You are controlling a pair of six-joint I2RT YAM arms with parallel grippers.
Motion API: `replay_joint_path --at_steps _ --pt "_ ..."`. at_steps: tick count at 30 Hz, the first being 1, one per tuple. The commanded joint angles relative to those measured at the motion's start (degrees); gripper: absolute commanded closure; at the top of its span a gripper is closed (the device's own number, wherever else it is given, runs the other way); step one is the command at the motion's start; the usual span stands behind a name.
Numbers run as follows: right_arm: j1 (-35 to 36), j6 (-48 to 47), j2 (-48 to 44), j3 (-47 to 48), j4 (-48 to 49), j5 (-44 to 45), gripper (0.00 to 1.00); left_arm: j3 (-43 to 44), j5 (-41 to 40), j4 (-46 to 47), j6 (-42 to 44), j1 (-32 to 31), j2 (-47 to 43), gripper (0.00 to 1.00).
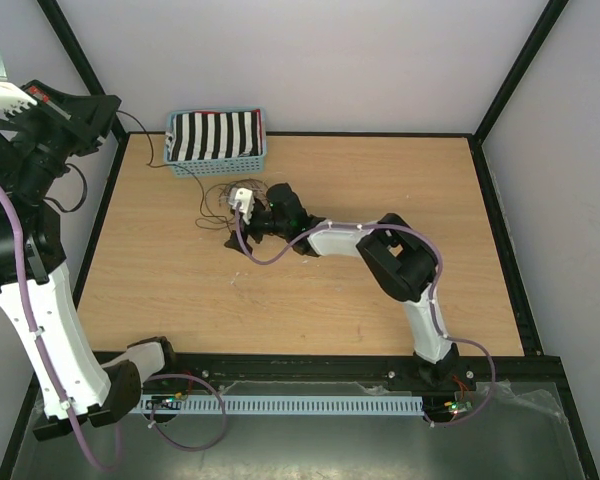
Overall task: Zip-tie the wires
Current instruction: Pick up the cable at the center of the board.
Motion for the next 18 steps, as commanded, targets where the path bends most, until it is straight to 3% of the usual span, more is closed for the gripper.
replay_joint_path --at_steps 1,4,7,8,12,14,18 --pt "0.4 0.6 2.8 4.1 5.1 0.5 0.01 1.5 2.8 1.2 -2.0 0.2 0.1 1.0" --pt "0.5 1.9 5.2 6.7 5.3 -1.4 0.04 1.7 2.9 1.1 -1.9 0.2 0.0 1.0" --pt "0.5 2.9 7.3 8.9 4.4 -2.3 0.2 2.2 2.8 1.1 -1.9 0.2 0.2 1.0" --pt "0.5 3.0 7.4 9.1 4.1 -2.5 0.28 2.4 3.0 1.2 -1.9 0.2 0.3 1.0" --pt "0.4 4.0 4.0 9.1 -1.3 -2.9 0.82 3.6 3.9 1.2 -1.9 0.2 1.1 1.0" --pt "0.5 5.6 -0.3 8.0 -4.7 -2.3 0.97 3.4 4.2 1.2 -1.3 0.2 1.1 1.0" --pt "0.4 11.5 -8.5 9.1 -15.9 -3.0 1.0 -0.1 3.0 1.1 0.3 0.2 0.0 1.0"
